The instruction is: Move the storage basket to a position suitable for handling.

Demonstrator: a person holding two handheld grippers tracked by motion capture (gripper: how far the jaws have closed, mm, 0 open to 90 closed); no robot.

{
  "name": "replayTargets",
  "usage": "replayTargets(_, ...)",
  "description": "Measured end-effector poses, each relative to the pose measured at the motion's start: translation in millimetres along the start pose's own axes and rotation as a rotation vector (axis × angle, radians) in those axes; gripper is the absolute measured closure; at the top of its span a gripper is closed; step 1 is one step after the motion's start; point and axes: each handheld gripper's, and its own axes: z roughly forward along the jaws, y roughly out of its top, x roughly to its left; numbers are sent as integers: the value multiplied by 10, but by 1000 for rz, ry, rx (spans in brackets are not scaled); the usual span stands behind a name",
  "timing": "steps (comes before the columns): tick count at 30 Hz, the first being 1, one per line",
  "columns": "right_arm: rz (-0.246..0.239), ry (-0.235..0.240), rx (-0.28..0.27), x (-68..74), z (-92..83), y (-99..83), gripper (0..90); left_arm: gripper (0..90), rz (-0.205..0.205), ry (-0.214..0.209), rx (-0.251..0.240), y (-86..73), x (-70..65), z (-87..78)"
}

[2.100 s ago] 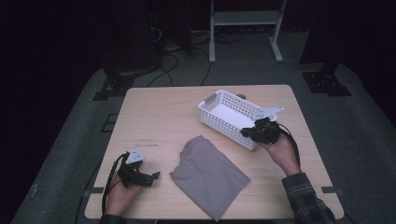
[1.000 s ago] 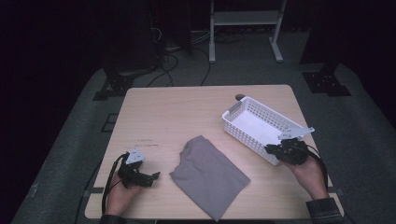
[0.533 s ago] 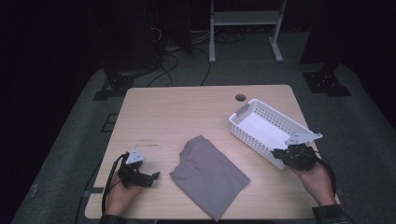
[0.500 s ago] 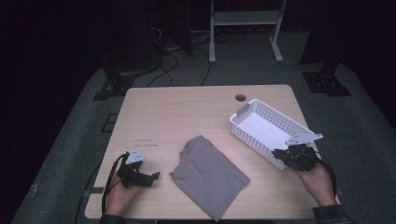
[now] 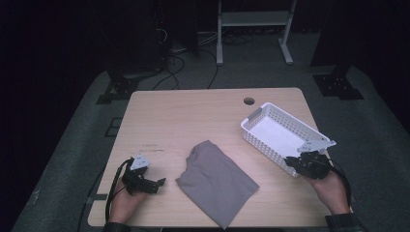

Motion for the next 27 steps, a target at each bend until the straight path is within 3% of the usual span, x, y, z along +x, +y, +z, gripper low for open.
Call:
replayTargets(16, 19, 11, -30, -16, -60, 86, 588, 0, 0, 0, 0, 0, 0, 0)
replayTargets(27, 26, 65, -40, -5, 39, 249, 457, 0, 3, -2, 0, -13, -4, -14)
